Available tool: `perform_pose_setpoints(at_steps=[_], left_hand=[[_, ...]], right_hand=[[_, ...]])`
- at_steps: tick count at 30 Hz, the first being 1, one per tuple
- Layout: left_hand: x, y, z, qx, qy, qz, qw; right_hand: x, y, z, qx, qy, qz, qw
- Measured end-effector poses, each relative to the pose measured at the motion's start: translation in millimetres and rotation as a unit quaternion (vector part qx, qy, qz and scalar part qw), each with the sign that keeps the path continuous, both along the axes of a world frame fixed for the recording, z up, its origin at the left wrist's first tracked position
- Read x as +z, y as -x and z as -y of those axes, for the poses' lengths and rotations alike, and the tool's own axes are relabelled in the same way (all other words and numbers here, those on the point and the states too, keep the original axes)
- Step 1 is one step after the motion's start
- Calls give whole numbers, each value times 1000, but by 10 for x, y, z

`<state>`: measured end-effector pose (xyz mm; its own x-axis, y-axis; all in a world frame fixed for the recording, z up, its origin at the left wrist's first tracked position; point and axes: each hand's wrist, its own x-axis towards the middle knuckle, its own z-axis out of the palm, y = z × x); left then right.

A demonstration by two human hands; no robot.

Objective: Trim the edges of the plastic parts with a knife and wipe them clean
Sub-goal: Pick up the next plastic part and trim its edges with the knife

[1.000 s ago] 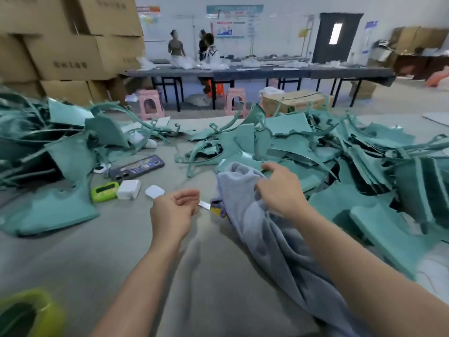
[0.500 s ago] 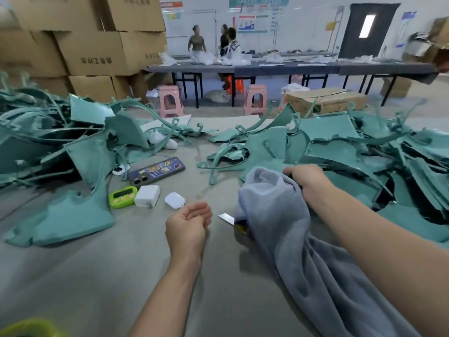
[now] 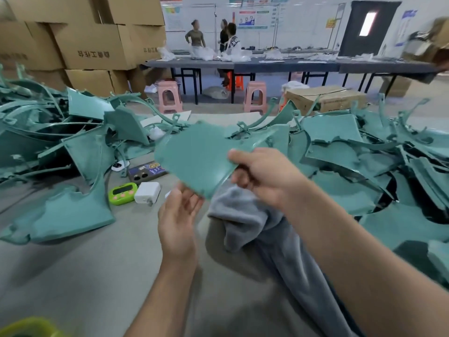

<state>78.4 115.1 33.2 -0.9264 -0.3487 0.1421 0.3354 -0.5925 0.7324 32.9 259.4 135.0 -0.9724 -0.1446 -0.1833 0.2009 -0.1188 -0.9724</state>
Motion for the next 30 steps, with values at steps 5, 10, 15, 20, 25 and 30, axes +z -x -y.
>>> perform_pose_setpoints(at_steps=[5,10,15,20,25,30], left_hand=[[77,-4,71,58,-51,62,995],[7,57,337,102,-59,65,991],[-20,44,318,190,103,35,976],[-189,151,390,175,338,54,923],[-323,232,516,205,420,95,879],[-281,167,493,193,459,62,865]], right_hand=[[-386,-233,141,36,-237,-140,961],[-642,-353,-186,95,-646,-250,715],[-497,-219,-759,-147,-580,-188,779],[-366,-315,-771,-270,-572,-295,716],[-829,-520,-185,-35,-633,-173,754],[-1139,-467,-169,-12,-635,-157,756]])
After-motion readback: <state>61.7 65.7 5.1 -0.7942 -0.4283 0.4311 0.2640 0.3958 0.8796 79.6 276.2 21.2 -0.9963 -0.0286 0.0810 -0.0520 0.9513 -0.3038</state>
